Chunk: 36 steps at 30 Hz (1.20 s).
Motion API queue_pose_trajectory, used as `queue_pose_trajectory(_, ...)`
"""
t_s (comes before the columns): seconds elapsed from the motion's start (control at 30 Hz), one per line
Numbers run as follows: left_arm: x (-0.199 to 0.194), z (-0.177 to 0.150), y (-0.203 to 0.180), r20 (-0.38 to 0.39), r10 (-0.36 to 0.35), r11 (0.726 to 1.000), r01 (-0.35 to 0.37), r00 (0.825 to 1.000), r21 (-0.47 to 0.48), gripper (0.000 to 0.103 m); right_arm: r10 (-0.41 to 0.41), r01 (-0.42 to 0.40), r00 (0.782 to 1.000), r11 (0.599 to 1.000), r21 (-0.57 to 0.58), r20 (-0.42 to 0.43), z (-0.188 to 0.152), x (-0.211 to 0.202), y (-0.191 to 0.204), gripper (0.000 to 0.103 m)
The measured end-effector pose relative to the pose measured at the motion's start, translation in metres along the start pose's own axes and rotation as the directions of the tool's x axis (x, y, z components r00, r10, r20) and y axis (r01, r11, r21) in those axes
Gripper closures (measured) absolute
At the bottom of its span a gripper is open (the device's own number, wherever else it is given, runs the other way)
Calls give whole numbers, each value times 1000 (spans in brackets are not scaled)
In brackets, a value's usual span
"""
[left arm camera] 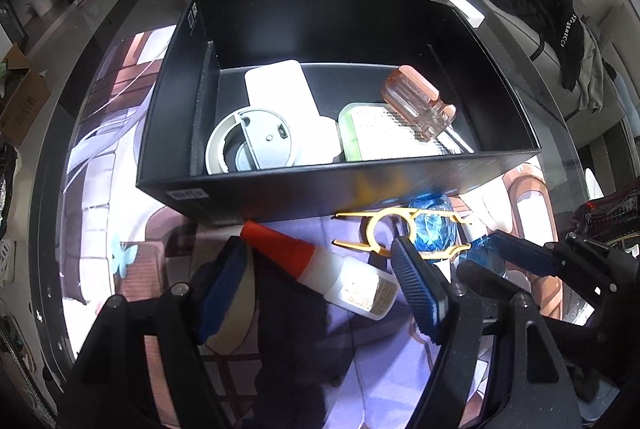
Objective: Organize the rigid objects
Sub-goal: 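Grasp the red-capped glue bottle with the left tool while the right tool grasps a blue piece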
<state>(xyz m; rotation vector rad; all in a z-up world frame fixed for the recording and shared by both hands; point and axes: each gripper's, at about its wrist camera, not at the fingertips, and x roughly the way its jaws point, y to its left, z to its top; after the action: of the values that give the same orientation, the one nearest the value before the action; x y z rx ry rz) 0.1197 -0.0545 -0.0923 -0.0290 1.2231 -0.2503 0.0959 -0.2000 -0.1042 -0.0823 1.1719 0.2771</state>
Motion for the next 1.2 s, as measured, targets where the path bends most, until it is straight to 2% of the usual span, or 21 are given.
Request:
queue_pose_trajectory(0.23,2,-6,7,-10,43,999,-42,999,27,31,-9,9,1000,1000,-6,9,5,1,-10,72)
queue_pose_trajectory(0.4,-3,-15,9,-31,21,999,-20,999,47,31,-7,7,1000,1000,-24,8,5,2,-8,72)
queue_pose_trajectory(0.67,-8,-30,9,-39,39,993,-34,998,112,32,-17,17,1000,999,-49,14,3,0,-4,72)
queue_pose_trajectory(0.7,-7,-30,10,-38,41,992,-36,998,117,33,-16,17,1000,999,-50,15,2,-1,-4,72)
queue_pose_trajectory(0.77,-9,-33,11,-26,72,989,-68,997,130,45,-18,19,1000,998,-55,16,2,0,-4,72)
queue_pose_trajectory(0.8,-10,-33,11,-19,86,987,-82,996,137,55,-21,22,1000,998,-56,14,3,1,-3,72)
queue_pose_trajectory(0.93,-14,-33,16,-22,76,986,-72,997,148,79,-41,41,999,997,-67,11,3,4,-1,71)
queue_pose_trajectory(1.07,-15,-36,16,-30,69,987,-64,997,148,83,-43,42,999,995,-93,-6,1,4,5,72)
queue_pose_trajectory(1.2,-17,-40,16,-42,57,987,-50,998,150,83,23,-27,999,991,-133,-34,-6,1,21,72)
